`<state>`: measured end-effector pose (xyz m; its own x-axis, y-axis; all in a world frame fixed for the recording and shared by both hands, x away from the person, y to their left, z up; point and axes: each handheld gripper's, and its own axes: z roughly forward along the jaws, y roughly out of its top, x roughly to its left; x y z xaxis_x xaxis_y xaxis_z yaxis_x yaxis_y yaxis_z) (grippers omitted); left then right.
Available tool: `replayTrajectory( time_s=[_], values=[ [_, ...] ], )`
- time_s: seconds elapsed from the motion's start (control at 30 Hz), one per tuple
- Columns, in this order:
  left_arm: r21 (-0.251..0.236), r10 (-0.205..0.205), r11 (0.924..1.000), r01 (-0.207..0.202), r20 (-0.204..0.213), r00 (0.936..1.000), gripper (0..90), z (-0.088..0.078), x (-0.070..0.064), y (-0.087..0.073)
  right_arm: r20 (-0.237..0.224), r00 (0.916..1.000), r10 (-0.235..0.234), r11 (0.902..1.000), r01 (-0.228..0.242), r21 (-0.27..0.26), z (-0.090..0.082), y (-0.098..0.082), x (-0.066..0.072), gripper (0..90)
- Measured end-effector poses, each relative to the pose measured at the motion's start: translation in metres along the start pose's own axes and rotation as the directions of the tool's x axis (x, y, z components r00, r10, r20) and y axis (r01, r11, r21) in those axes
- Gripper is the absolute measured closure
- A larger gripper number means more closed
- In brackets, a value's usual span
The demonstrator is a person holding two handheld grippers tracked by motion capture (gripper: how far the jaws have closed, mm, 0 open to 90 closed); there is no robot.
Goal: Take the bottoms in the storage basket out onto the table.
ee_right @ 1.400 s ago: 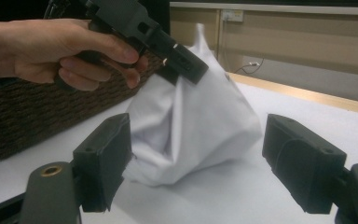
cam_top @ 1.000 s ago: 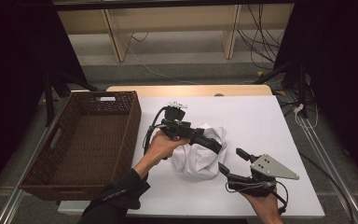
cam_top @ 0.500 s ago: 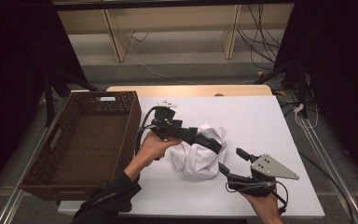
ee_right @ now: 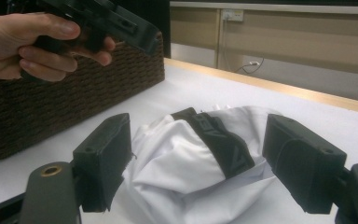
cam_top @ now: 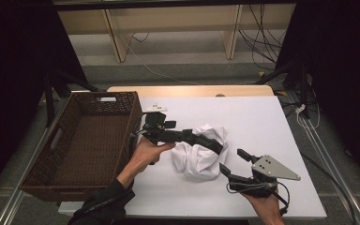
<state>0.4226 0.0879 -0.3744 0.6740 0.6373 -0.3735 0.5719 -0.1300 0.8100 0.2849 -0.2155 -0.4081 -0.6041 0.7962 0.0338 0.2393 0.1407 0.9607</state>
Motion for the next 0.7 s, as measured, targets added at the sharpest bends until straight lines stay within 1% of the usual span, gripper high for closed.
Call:
replayTrajectory(
  time_s=[0.23, 0.37, 0.53, 0.67, 0.7],
  values=[
    [-0.037, 0.006, 0.9993, -0.006, 0.004, 1.0000, 16.0, -0.012, 0.001, -0.007, -0.001, 1.0000, -0.002, 1.0000, 0.002, 0.009, 0.000, 0.000, 0.001, 24.7],
    [-0.062, 0.008, 0.9981, -0.008, 0.005, 1.0000, 16.0, -0.019, 0.003, -0.012, -0.007, 1.0000, 0.000, 1.0000, 0.000, 0.000, 0.001, 0.000, 0.001, 24.7],
    [-0.072, 0.026, 0.9971, -0.026, 0.002, 0.9997, 16.0, -0.024, 0.002, -0.016, -0.006, 1.0000, -0.004, 1.0000, 0.004, 0.007, 0.001, 0.000, 0.001, 24.5],
    [-0.075, 0.047, 0.9960, -0.048, -0.010, 0.9988, 16.0, -0.028, 0.001, -0.020, -0.009, 1.0000, -0.001, 1.0000, 0.001, 0.005, 0.001, 0.000, 0.001, 24.5],
    [-0.078, 0.045, 0.9959, -0.046, -0.012, 0.9989, 15.9, -0.029, 0.001, -0.021, -0.010, 0.9999, -0.003, 1.0000, 0.003, 0.006, 0.001, 0.000, 0.002, 24.5]
  ],
)
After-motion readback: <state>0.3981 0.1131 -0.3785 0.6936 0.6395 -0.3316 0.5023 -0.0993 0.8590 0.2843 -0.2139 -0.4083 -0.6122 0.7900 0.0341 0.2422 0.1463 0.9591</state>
